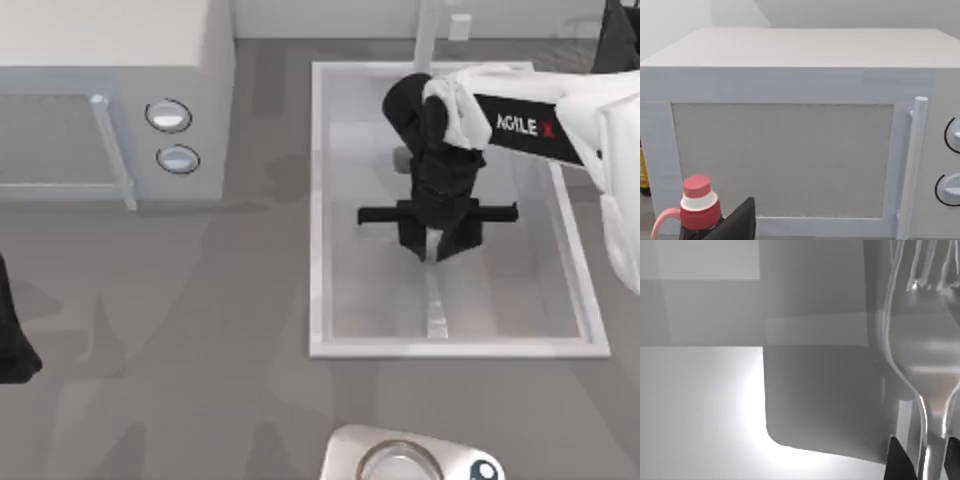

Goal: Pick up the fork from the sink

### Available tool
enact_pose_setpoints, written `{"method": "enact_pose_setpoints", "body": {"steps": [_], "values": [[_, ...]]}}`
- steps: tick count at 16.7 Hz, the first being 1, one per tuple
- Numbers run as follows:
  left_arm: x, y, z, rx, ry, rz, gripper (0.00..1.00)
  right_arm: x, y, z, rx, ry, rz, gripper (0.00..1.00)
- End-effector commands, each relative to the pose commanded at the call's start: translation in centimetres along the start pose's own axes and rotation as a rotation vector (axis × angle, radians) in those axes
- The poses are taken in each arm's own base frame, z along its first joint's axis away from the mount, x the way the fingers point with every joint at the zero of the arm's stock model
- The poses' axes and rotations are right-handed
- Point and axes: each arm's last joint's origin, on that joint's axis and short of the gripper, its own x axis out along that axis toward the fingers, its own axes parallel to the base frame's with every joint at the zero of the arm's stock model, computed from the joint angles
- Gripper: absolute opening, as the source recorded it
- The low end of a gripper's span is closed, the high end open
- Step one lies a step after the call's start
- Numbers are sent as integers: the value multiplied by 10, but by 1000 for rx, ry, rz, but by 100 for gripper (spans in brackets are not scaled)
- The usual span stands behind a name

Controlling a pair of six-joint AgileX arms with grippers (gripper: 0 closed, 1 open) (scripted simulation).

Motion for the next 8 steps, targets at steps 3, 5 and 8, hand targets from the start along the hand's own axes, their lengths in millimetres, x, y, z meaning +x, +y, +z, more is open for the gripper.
{"method": "enact_pose_setpoints", "body": {"steps": [3,5,8], "values": [[0,0,0,0,0,0,100,0,0,0,0,0,0,0],[0,0,0,0,0,0,100,0,0,0,0,0,0,0],[0,0,0,0,0,0,100,-24,-1,4,-7,-43,0,0]]}}
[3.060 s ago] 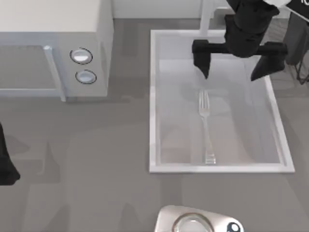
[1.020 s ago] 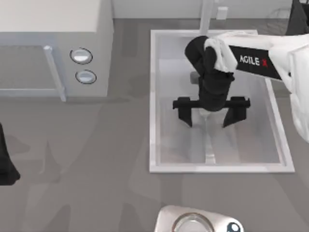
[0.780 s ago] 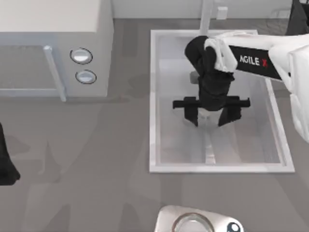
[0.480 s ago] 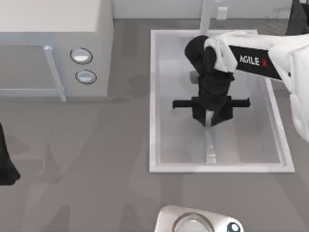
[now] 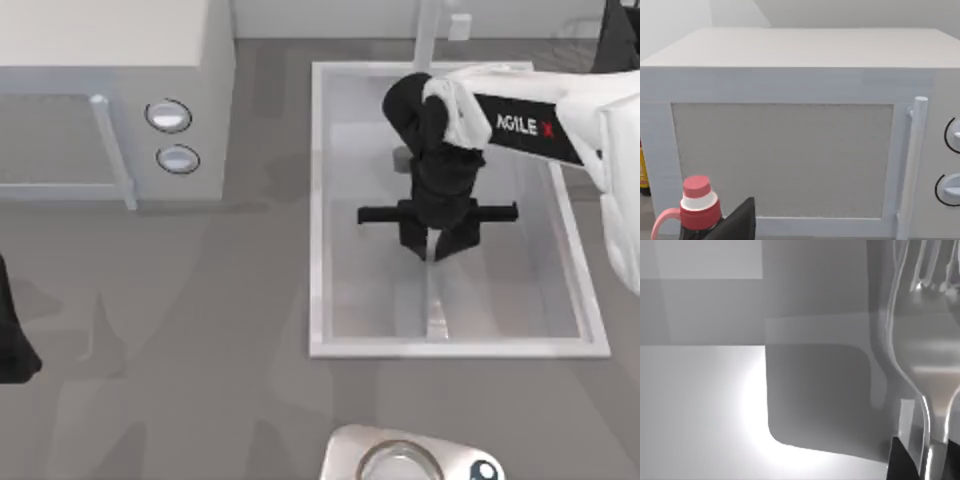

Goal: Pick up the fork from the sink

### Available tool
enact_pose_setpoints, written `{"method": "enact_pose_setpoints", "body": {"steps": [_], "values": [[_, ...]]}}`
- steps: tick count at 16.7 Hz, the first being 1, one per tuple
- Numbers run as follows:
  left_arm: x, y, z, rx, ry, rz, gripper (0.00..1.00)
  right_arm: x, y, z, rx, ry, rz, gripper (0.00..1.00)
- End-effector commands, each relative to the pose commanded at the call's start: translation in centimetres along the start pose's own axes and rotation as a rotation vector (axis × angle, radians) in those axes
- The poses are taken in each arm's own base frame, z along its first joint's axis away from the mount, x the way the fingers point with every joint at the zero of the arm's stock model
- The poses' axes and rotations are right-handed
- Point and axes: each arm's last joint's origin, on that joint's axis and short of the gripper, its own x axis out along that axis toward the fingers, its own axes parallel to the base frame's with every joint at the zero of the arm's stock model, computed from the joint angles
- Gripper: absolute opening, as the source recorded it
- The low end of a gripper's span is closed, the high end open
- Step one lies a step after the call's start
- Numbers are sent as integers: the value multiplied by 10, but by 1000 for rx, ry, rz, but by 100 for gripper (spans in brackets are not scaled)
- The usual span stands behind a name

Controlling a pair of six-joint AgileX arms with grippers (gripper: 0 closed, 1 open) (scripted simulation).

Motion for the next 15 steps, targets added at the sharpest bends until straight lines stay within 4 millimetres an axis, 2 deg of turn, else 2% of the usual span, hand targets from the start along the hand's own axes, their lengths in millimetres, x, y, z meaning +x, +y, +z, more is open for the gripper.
{"method": "enact_pose_setpoints", "body": {"steps": [2,4,11,13,15], "values": [[0,0,0,0,0,0,100,-9,1,3,0,-1,1,0],[0,0,0,0,0,0,100,-31,3,7,0,-3,1,0],[0,0,0,0,0,0,100,-131,2,8,0,9,-4,0],[0,0,0,0,0,0,100,-147,0,6,0,1,-1,0],[0,0,0,0,0,0,100,-149,0,6,0,0,0,0]]}}
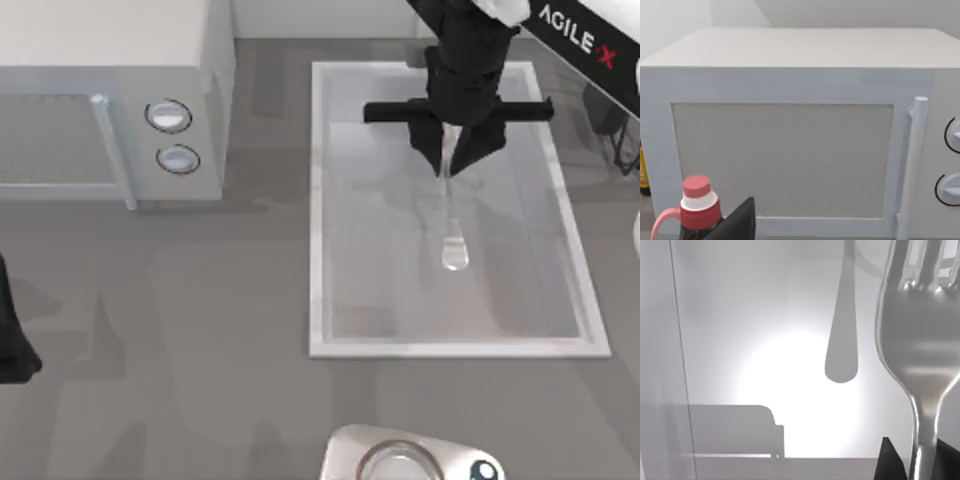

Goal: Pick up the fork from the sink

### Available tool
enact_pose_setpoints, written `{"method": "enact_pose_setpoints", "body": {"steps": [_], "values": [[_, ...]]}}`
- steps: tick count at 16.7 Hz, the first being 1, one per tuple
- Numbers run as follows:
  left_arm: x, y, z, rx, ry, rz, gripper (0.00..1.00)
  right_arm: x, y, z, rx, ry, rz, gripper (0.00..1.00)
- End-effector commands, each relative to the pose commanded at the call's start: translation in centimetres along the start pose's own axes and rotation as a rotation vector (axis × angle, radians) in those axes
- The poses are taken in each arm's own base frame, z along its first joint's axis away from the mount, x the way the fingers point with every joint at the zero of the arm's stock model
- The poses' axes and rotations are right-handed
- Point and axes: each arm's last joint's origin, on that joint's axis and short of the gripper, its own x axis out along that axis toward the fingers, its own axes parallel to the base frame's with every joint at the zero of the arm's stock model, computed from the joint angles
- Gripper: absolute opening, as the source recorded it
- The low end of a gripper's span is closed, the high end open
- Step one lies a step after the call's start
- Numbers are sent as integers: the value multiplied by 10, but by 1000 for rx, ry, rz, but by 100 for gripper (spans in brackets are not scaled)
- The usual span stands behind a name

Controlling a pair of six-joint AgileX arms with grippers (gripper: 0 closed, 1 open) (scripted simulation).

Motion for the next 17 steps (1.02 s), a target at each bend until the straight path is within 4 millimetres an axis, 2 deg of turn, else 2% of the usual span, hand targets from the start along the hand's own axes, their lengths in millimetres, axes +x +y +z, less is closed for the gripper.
{"method": "enact_pose_setpoints", "body": {"steps": [3,5,7,10,13,17], "values": [[0,0,0,0,0,0,100,1,0,0,0,1,0,0],[0,0,0,0,0,0,100,-5,-8,-1,0,0,1,0],[0,0,0,0,0,0,100,-20,-26,-5,0,-4,1,0],[0,0,0,0,0,0,100,-51,-68,-22,1,-4,0,0],[0,0,0,0,0,0,100,-74,-117,-57,2,21,-7,0],[0,0,0,0,0,0,100,-93,-175,-129,5,48,-8,0]]}}
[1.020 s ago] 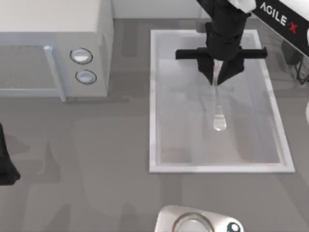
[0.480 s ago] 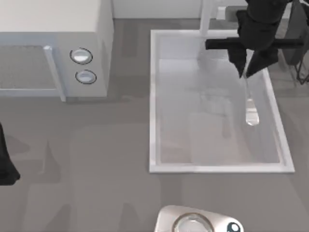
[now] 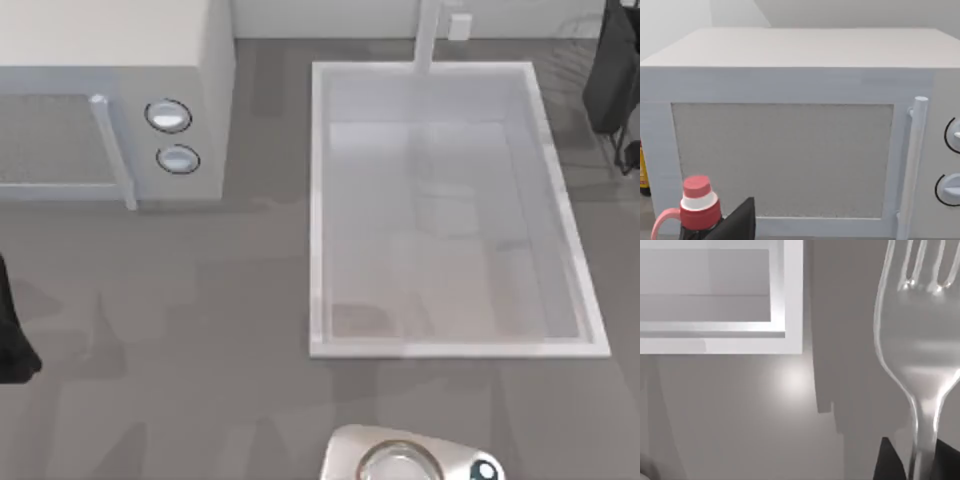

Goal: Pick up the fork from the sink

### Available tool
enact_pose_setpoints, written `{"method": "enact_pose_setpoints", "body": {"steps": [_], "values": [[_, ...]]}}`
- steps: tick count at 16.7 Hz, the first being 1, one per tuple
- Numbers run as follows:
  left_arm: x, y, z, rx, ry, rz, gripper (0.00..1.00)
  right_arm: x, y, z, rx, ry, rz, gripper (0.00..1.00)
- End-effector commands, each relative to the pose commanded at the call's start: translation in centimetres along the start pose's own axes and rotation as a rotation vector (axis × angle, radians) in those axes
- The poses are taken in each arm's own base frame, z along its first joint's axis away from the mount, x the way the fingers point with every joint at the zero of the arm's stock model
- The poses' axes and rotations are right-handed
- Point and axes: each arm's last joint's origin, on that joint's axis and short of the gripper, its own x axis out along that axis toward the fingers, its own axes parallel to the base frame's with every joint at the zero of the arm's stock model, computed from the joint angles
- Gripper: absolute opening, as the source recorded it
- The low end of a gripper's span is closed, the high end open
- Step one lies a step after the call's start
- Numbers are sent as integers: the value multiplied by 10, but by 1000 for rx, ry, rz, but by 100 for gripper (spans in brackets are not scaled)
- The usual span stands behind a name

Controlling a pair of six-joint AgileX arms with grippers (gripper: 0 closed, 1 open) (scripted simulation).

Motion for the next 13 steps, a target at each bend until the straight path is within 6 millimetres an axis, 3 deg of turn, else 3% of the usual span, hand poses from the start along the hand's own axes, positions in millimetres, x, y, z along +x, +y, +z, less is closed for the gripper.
{"method": "enact_pose_setpoints", "body": {"steps": [3,5,7,13], "values": [[0,0,0,0,0,0,100,-1,-27,-47,2,-4,4,0],[0,0,0,0,0,0,100,1,-36,-67,2,-4,6,0],[0,0,0,0,0,0,100,2,-40,-75,2,-5,7,0],[0,0,0,0,0,0,100,7,-39,-75,0,2,7,0]]}}
